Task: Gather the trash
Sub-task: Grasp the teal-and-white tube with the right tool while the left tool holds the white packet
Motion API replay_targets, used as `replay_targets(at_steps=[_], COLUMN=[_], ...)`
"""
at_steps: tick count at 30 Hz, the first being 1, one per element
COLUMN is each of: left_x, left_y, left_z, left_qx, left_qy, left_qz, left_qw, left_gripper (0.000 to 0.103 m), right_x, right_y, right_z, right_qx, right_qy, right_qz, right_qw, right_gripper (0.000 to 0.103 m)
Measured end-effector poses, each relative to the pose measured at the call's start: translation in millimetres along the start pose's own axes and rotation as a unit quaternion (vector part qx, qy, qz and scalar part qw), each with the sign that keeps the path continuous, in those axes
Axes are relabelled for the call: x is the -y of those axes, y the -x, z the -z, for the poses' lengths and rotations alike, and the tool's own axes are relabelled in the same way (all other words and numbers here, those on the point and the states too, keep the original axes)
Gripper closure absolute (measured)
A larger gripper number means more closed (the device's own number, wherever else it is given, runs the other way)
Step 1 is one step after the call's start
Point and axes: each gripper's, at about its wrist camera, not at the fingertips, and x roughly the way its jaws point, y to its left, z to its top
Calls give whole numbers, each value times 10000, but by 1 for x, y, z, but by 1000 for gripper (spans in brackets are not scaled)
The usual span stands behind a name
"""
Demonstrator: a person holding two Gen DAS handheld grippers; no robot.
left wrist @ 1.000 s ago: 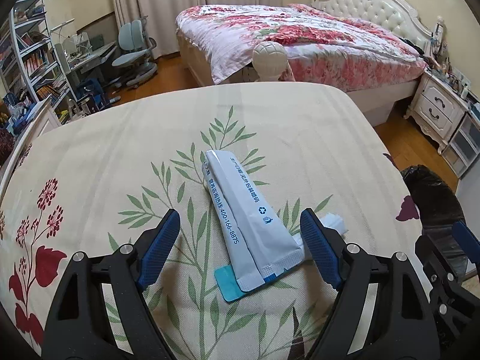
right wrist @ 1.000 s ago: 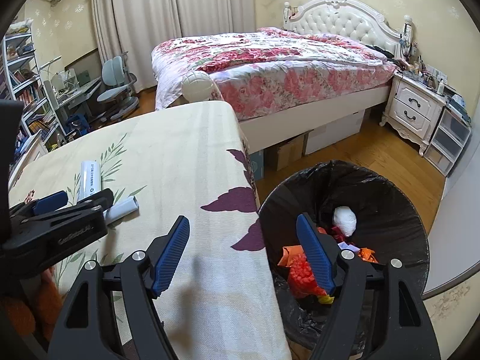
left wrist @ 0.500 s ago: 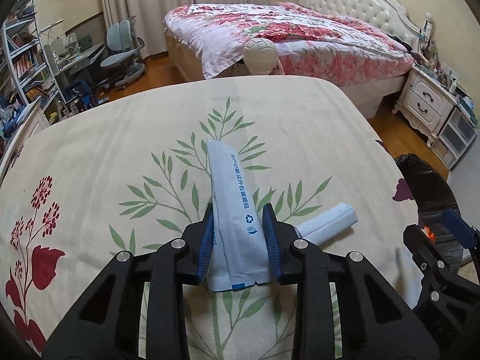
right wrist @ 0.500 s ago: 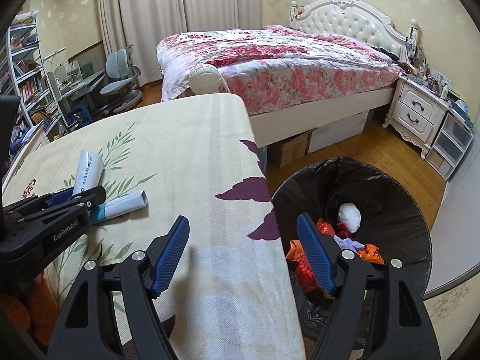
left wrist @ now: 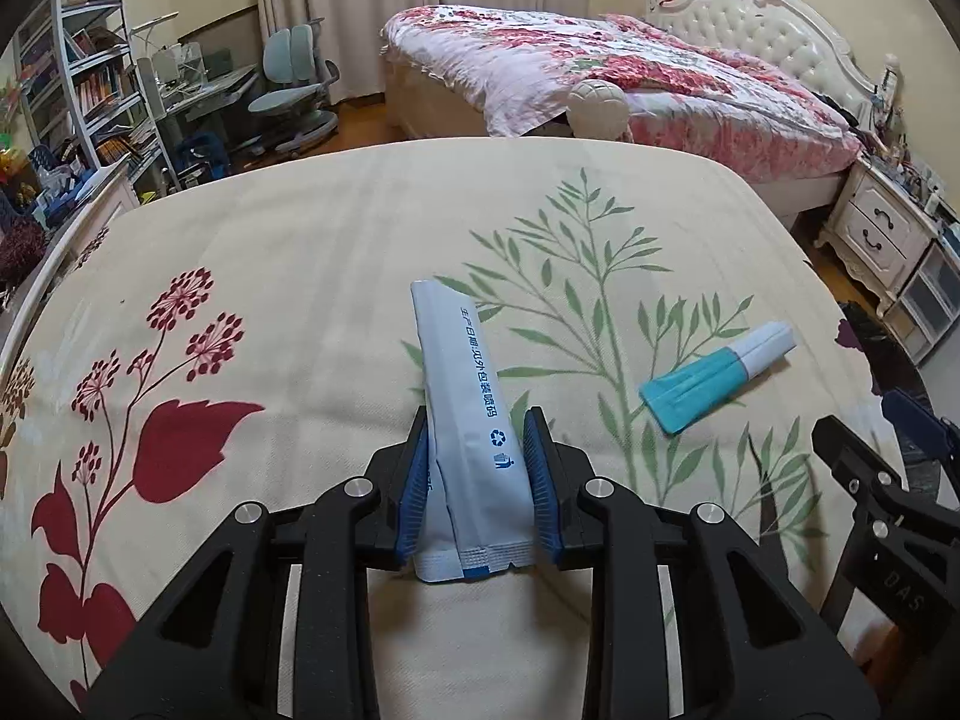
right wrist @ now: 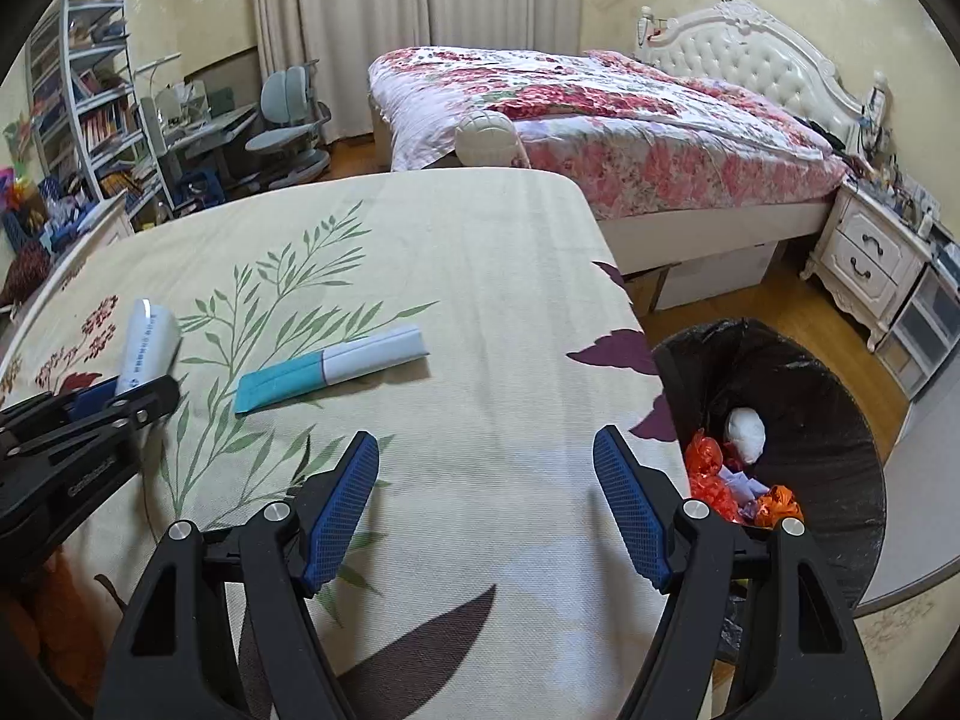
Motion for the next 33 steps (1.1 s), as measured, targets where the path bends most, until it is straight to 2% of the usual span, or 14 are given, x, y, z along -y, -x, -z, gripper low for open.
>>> replay_targets(at_steps=[7, 17, 27, 33], left_x=[-32, -72, -76, -77], left_y=[9, 10, 8, 8], left_z=[14, 18, 19, 19], left_qx=[22, 49, 63, 76], left_qy=[84, 345, 442, 475], left_qz=[-165, -334, -274, -274], left_qw=[9998, 9988, 9986, 9985], left_gripper=[74, 74, 73, 73], right_x=[0, -11, -30, -20], right_y=[-19, -40, -51, -37], right_z=[-9, -36, -50, -48], right_qx=[-269, -289, -294, -35], right_qy=[-124, -107, 2, -258], right_qz=[85, 239, 266, 345], right_qw=[9995, 9992, 9992, 9991], right_gripper=[31, 31, 31, 31])
